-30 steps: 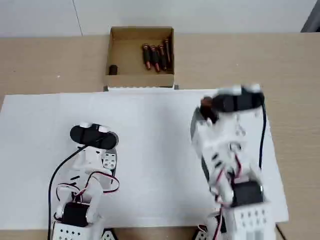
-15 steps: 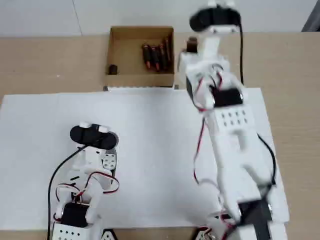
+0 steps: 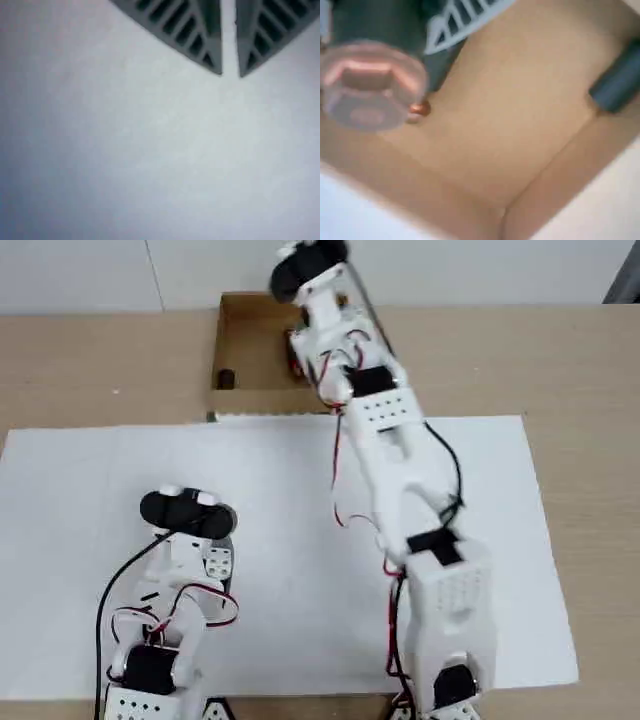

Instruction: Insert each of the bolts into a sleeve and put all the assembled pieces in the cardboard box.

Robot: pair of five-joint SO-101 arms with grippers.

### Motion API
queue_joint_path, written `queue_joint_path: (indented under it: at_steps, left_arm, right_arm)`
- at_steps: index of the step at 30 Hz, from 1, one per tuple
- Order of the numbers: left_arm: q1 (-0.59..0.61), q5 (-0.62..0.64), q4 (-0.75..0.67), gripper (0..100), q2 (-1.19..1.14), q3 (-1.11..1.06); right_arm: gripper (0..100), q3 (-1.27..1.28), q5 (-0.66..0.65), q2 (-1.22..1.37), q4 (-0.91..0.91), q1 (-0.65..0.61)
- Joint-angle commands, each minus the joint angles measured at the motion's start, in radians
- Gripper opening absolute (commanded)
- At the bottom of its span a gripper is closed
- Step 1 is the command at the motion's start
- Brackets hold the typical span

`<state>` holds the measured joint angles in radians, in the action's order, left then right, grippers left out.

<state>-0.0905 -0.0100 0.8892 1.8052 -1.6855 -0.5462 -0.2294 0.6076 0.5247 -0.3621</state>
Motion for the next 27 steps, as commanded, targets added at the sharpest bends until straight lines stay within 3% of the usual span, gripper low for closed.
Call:
queue_joint_path:
  at_steps: [1,7,19,24,27]
  left_arm:
    - [0.006,-0.005,0.000,1,0.011,0.004]
    - [0.006,-0.005,0.000,1,0.011,0.004]
    - [0.006,-0.005,0.000,1,0.011,0.004]
    - [0.006,-0.005,0.000,1,0.011,0.004]
    - [0.006,-0.005,0.000,1,0.011,0.004]
  right_arm:
    - [0.3,-0.121,-0.054,0.054,-0.059,-0.019]
    - [0.3,-0.193,-0.118,0.176,-0.073,-0.053]
    - [0.8,-0.226,-0.118,0.232,-0.064,-0.082]
    - [15.2,-0.226,-0.118,0.231,-0.030,-0.082]
    - [17.6,-0.226,-0.118,0.228,0.008,-0.084]
